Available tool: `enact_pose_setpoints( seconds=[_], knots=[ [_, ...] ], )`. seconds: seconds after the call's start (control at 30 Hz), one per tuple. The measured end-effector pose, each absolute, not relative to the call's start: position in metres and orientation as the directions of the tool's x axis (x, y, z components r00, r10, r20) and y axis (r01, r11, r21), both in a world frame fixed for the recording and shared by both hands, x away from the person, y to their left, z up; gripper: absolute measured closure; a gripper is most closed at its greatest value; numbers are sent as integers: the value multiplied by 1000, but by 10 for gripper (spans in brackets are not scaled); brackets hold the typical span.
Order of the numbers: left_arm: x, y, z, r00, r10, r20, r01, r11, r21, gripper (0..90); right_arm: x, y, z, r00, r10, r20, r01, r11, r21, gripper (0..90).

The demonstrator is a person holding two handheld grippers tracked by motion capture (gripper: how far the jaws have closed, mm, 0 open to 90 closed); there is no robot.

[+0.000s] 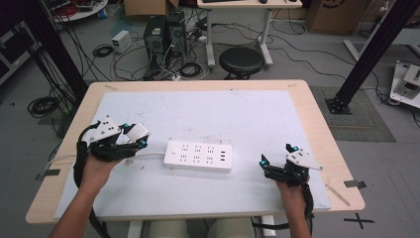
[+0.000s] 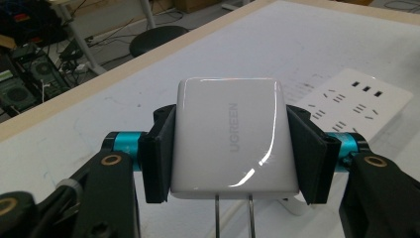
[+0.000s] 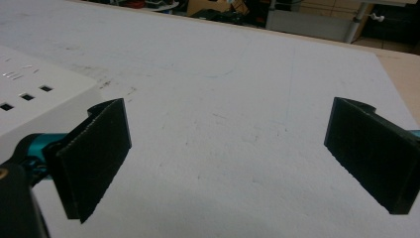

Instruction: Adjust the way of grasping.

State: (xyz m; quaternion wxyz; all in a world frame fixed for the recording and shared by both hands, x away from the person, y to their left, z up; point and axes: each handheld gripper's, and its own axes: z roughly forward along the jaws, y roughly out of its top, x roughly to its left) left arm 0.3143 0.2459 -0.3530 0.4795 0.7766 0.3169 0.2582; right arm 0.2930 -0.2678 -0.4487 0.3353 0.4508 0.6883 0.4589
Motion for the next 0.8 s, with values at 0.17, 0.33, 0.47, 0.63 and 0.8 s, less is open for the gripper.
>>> enact_pose_setpoints(
  seconds=[0.17, 0.33, 0.47, 0.63, 0.8],
  knots=[
    [310, 239, -353, 688, 718, 104, 237, -357, 903, 425, 294, -269, -448, -369, 929, -34, 319, 161, 934, 40],
    [302, 228, -353, 728, 674, 124, 208, -390, 897, 425, 296, -270, -441, -424, 902, 79, 406, 112, 907, 41],
    [296, 216, -357, 766, 627, 138, 169, -404, 899, 425, 296, -266, -431, -512, 848, 136, 420, 109, 901, 41],
    [288, 199, -363, 819, 551, 158, 114, -426, 897, 425, 291, -253, -416, -599, 783, 168, 411, 120, 904, 40],
    [282, 182, -366, 861, 466, 204, 56, -485, 873, 425, 285, -243, -413, -640, 746, 184, 406, 125, 905, 40]
  ],
)
